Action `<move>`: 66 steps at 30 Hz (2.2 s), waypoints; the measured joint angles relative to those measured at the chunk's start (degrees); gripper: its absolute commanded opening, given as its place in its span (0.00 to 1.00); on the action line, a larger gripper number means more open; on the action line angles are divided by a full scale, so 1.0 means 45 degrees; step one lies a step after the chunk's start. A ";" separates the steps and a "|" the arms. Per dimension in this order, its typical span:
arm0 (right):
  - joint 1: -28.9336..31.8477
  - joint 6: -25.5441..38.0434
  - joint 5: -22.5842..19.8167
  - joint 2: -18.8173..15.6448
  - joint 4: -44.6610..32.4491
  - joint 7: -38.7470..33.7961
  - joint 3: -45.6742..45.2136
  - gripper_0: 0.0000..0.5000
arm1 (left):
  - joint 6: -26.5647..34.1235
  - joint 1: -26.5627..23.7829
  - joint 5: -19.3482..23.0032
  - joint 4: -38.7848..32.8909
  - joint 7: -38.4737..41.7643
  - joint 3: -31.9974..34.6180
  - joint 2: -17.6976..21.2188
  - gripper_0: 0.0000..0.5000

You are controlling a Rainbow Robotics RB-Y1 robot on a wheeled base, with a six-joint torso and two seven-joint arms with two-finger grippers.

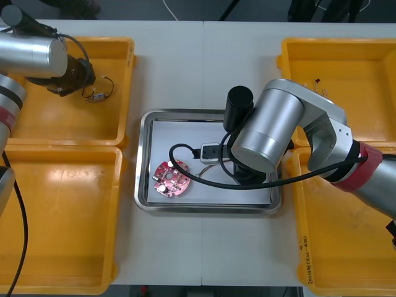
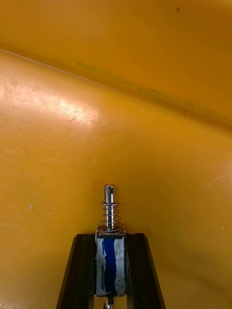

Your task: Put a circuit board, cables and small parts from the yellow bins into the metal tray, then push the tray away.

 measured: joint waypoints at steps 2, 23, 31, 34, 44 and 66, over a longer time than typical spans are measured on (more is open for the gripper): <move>0.0017 0.0127 0.0006 0.0000 -0.0065 0.0000 -0.0003 1.00 | 0.0000 -0.0001 0.0001 0.0000 0.0000 0.0000 0.0000 0.00; 0.0340 0.3137 0.0050 0.0794 -0.2679 0.0000 -0.3259 1.00 | 0.5440 -0.0051 -0.0265 -0.2976 -0.0004 0.1149 0.0042 0.00; 0.1008 0.3161 -0.1012 0.0417 -0.4043 -0.0002 -0.5666 1.00 | 0.8219 0.0314 -0.0275 -0.5902 -0.0004 0.1149 0.0093 0.00; 0.1496 0.3162 -0.1538 0.0166 -0.4151 -0.0002 -0.6862 1.00 | 0.9375 0.0463 -0.0251 -0.7034 -0.0004 0.1149 0.0098 0.00; 0.2008 0.3165 -0.1800 -0.0659 -0.4158 -0.0003 -0.9915 1.00 | 1.1799 0.0978 0.0116 -1.0657 -0.0004 0.1148 -0.0219 0.00; 0.3080 0.3165 -0.0161 -0.1201 -0.2852 -0.0022 -1.3505 1.00 | 1.1843 0.1161 0.0268 -1.2504 0.0048 -0.2085 -0.2238 0.00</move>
